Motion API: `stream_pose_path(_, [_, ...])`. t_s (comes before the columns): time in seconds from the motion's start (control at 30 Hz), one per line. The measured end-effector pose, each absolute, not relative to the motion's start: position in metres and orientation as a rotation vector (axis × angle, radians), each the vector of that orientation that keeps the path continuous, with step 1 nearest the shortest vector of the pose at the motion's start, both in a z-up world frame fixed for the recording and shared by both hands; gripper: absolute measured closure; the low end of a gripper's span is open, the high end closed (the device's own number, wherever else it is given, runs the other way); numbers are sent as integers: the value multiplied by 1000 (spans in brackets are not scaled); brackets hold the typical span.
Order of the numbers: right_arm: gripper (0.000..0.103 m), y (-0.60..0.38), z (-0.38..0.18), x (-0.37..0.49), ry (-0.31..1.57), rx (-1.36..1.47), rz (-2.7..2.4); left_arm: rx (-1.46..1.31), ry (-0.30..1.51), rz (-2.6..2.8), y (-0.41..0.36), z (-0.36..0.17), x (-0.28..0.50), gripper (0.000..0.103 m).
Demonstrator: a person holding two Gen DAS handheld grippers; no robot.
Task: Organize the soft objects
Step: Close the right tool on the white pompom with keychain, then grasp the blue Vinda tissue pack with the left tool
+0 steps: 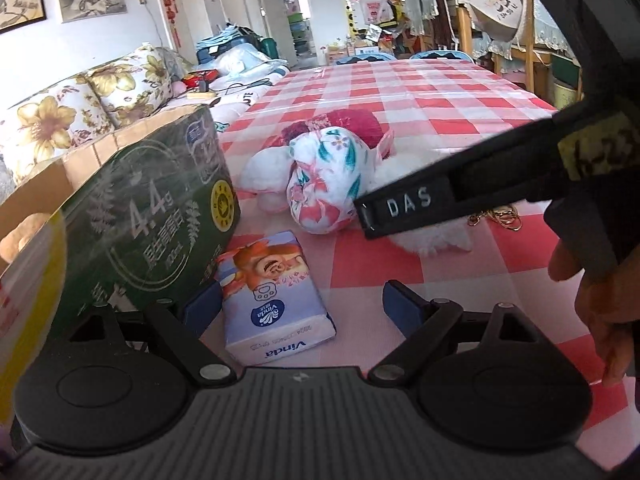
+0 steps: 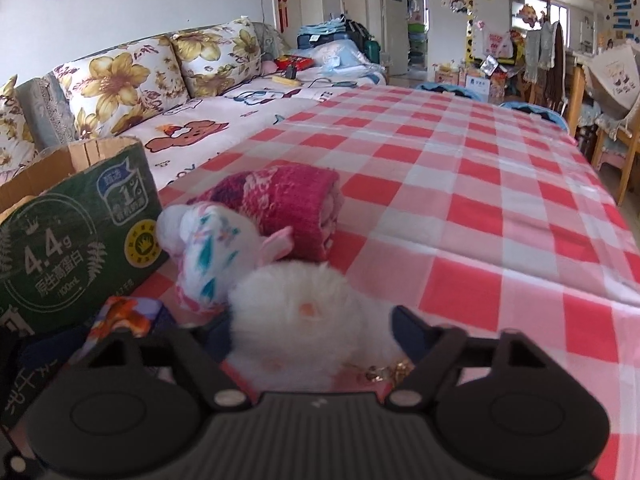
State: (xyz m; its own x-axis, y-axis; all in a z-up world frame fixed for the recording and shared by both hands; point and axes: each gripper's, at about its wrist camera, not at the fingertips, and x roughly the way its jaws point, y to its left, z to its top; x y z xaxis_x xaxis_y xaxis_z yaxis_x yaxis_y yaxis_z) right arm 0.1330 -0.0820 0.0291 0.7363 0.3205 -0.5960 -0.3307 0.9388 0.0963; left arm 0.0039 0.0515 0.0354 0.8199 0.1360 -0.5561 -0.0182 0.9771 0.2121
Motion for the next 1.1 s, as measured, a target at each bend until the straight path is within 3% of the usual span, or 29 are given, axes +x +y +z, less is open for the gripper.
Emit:
stream_pose_path(0.07, [48, -82, 27, 132, 659, -21, 357, 202, 608, 78, 52, 35, 4, 0])
stream_pose_path(0.2, [54, -89, 28, 128, 662, -4, 338, 186, 613, 83, 52, 34, -3, 0])
stream_pose_path(0.73, [55, -141, 41, 91, 719, 147, 209, 83, 634, 48, 63, 37, 12, 0])
stream_pose_path(0.87, [55, -147, 48, 85, 728, 190, 186, 34, 645, 25, 70, 38, 17, 13])
stream_pose_path(0.97, [55, -148, 53, 80, 741, 230, 174, 22, 640, 20, 72, 39, 17, 35])
stream_pose_path(1.1, [55, -150, 60, 69, 745, 264, 152, 21, 637, 6, 71, 39, 15, 39])
